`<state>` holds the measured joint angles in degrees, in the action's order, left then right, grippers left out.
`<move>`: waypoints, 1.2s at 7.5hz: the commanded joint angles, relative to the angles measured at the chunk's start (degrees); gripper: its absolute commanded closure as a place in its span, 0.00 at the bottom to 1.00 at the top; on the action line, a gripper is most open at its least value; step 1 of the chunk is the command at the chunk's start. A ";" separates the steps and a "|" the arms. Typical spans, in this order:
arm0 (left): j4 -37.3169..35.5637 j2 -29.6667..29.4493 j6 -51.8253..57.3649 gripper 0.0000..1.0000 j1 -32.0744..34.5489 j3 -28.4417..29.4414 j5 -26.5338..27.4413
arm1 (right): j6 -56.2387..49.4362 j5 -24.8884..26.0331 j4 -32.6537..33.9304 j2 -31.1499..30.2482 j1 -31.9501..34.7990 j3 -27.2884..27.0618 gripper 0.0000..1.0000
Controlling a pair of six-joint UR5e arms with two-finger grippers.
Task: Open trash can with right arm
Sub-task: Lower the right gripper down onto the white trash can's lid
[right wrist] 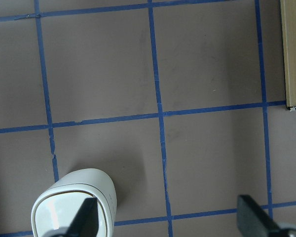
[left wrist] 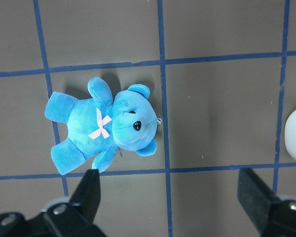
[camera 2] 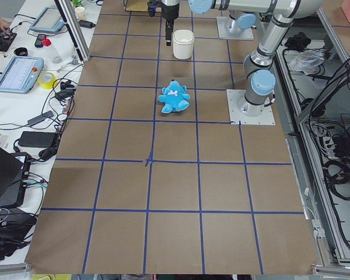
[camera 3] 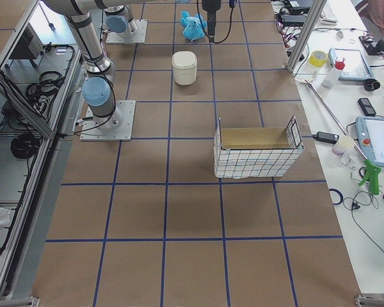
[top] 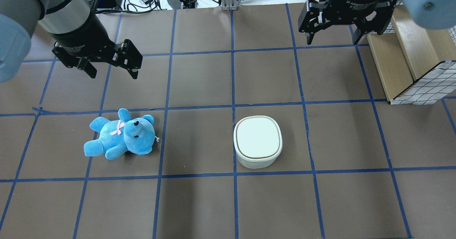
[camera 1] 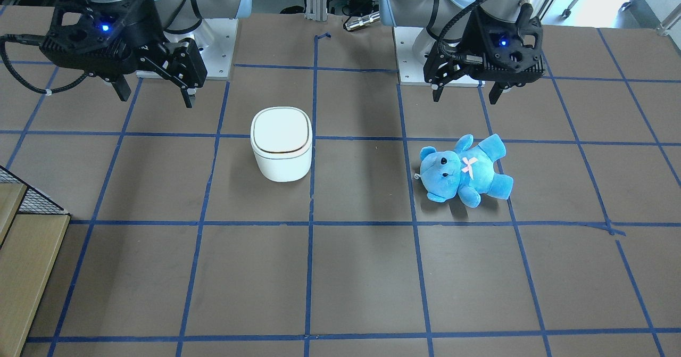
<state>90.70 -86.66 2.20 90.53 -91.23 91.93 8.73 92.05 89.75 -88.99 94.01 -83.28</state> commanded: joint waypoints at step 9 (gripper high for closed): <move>0.00 0.00 0.08 0.00 0.00 0.00 0.00 | 8.63 -2.14 -4.58 1.62 7.47 -1.52 1.00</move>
<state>90.70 -86.66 2.22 90.53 -91.23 91.93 12.67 90.24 85.36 -88.44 97.58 -83.52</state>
